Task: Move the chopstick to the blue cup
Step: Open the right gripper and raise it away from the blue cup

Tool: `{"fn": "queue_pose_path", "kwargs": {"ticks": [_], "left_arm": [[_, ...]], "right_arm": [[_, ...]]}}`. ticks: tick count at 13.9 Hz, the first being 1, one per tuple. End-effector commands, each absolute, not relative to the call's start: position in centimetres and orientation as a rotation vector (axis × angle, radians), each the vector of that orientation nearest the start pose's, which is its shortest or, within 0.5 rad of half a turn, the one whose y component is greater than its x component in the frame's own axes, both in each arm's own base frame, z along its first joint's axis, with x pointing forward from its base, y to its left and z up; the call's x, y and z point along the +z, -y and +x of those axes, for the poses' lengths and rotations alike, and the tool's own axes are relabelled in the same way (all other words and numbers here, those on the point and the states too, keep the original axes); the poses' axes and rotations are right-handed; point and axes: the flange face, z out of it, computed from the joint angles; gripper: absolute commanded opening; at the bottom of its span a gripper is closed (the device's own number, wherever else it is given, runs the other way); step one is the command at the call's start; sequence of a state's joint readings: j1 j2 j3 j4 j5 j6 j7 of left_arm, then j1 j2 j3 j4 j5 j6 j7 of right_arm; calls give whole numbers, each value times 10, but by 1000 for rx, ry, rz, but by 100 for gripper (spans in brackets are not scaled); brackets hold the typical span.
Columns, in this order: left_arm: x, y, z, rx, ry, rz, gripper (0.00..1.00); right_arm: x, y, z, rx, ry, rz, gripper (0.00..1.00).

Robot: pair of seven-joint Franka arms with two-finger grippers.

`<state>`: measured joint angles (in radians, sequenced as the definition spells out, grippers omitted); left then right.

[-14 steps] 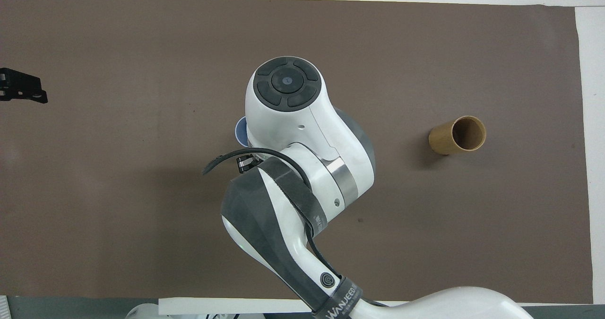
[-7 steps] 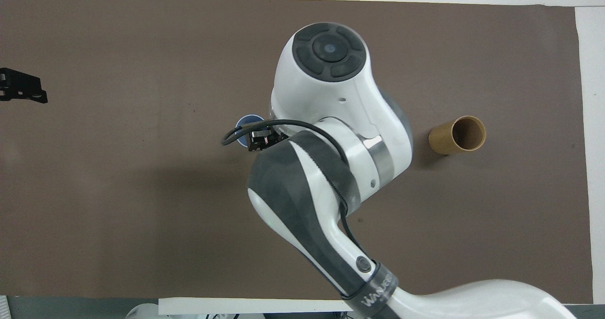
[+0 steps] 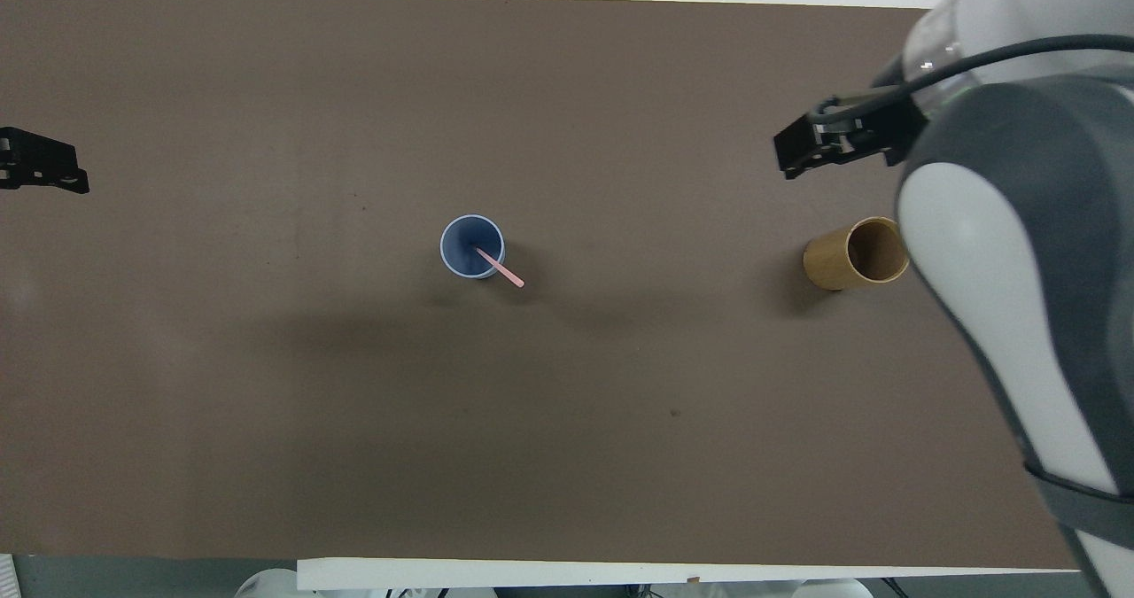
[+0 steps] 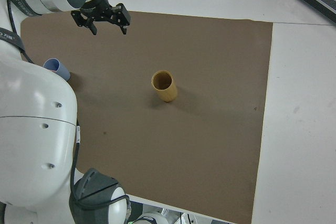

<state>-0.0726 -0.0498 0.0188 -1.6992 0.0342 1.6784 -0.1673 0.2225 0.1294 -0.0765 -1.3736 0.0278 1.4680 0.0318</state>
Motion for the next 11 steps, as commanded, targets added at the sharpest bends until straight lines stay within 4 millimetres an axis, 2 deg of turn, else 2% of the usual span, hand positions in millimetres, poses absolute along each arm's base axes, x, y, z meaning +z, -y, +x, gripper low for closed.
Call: {"fn": "queue_pose_path", "kwargs": {"ticks": [1,2,3,4,6,8,9,11], "left_arm": [[603,25,544,-44,164,-3102,100],[603,25,544,-44,166,-3102,100],[603,25,544,-44,166,-3102,100],[603,25,544,-44,164,-3102,100],[603,25,544,-44,164,-3102,100],[603,25,544,-44,166,-3102,100],[603,25,544,-44,166,-3102,100],[603,25,544,-44,164,-3102,100]], "right_arm": [[658,-13,561,48,140,-3143,99],[660,12,559,56,115,-3144,99],[666,29,547,113,88,-3138,99],[684,38,532,111,64,-3138,99],[691,43,523,129,47,-3200,99],[686,44,514,207,54,-3201,99],[680,50,511,220,74,-3192,99],[687,49,512,141,107,-3198,99]]}}
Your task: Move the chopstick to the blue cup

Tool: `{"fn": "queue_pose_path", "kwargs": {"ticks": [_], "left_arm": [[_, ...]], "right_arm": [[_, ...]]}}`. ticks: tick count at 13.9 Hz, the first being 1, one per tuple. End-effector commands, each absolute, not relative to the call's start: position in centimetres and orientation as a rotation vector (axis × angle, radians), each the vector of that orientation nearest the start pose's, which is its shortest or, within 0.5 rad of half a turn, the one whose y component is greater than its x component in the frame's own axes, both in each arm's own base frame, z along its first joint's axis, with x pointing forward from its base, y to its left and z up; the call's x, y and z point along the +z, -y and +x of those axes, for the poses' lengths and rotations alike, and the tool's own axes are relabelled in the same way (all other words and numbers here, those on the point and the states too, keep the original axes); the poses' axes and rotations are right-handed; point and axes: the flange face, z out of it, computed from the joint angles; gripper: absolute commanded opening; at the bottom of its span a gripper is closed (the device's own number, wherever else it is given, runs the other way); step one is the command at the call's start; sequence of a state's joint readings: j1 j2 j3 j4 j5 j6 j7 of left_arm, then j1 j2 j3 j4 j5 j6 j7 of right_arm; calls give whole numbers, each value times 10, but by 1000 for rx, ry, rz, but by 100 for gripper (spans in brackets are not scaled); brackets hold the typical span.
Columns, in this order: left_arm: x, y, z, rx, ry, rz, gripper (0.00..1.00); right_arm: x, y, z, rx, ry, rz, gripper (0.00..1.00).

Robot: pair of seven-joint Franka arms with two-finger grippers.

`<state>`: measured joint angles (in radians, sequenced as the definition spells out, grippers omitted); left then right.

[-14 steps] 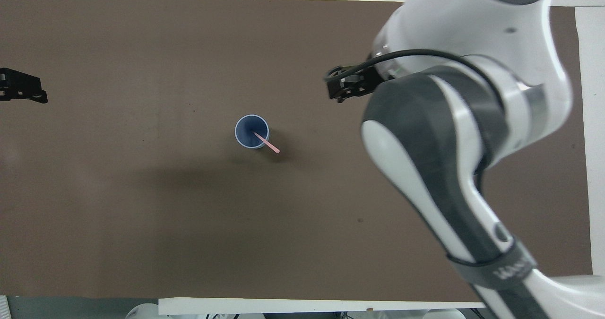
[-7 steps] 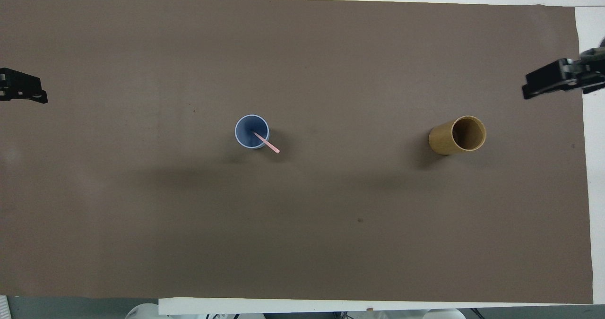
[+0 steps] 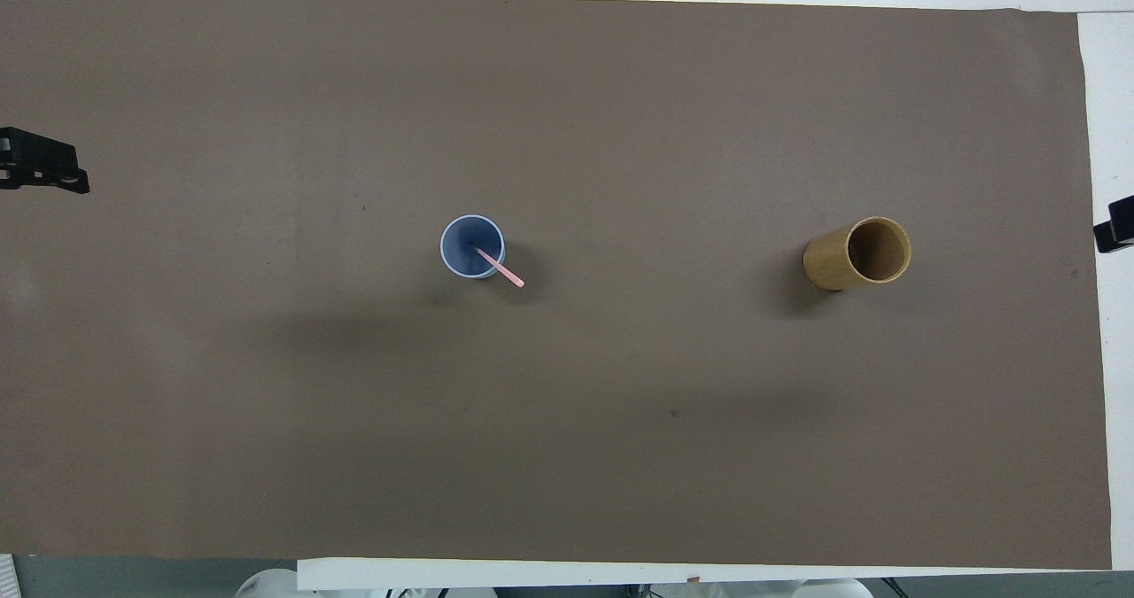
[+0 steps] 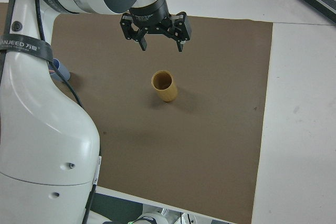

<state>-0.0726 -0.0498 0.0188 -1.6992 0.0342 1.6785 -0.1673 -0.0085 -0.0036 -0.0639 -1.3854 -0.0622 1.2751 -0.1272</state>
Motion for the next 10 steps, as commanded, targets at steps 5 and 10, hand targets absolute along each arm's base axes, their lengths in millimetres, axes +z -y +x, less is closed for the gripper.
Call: {"fn": "queue_pose_path", "kwargs": {"ticks": [5,10], "left_arm": [[603,25,544,-44,164,-3102,100],[603,25,544,-44,166,-3102,100]], "right_arm": [[685,52,504,140,94,-3196,99],[684,51,503,145,97,-3195,99]]}}
